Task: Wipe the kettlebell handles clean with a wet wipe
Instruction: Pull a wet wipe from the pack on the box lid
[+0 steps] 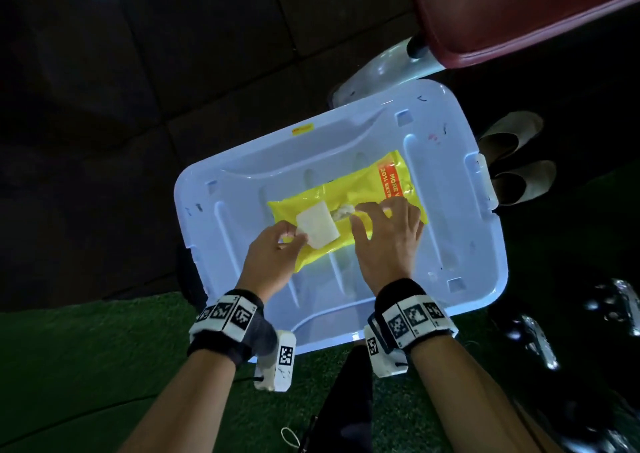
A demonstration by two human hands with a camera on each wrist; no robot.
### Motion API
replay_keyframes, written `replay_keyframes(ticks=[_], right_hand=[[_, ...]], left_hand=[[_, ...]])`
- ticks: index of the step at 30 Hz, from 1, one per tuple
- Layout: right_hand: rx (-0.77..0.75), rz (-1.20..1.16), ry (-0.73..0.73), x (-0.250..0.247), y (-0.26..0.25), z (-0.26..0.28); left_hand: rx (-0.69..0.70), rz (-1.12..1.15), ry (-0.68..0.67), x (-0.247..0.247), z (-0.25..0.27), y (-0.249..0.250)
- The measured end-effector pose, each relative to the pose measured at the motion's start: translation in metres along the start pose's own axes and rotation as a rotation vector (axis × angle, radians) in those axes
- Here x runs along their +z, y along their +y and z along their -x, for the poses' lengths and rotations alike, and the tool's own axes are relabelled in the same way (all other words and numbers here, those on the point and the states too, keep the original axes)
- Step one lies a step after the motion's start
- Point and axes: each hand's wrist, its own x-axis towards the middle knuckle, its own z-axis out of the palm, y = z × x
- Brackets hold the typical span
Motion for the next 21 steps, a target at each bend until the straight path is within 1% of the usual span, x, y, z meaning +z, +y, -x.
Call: replay_keyframes(ticks=[2, 6, 8, 10, 12, 14, 16, 18, 20, 21], right_hand=[[-0.004, 0.020, 0.014, 0.005, -0.010, -0.004], [0.029, 0.054, -0.012, 0.013, -0.021, -0.011], [0.080, 0.048, -0.049, 0.015, -0.021, -0.016], [0.132, -0.018, -0.130, 0.015, -0.018, -0.021], [0.121, -0.147, -0.180, 0.012, -0.013, -0.024], [0.136, -0.339, -0.199, 0.003, -0.011, -0.025], [0.256, -0.549, -0.252, -0.013, -0.013, -0.022], [0.394, -0.777, -0.299, -0.032, -0.016, -0.017], [0.491, -1.063, -0.288, -0.052, -0.019, -0.012], [0.525, -1.176, -0.248, -0.061, -0.019, -0.009]], left_hand=[[0.019, -0.019, 0.003, 0.000, -0.004, 0.002], [0.008, -0.015, -0.013, 0.001, -0.010, 0.005], [0.010, -0.015, -0.023, 0.000, -0.011, 0.006], [0.010, -0.014, -0.026, -0.001, -0.010, 0.007], [0.005, -0.014, -0.024, -0.001, -0.009, 0.008], [-0.013, -0.007, -0.034, -0.001, -0.008, 0.009], [-0.037, 0.012, -0.041, -0.002, -0.007, 0.009], [-0.024, 0.026, -0.035, -0.001, -0.006, 0.006], [-0.009, 0.022, -0.025, 0.000, -0.006, 0.005], [-0.007, 0.011, -0.021, 0.000, -0.006, 0.006]])
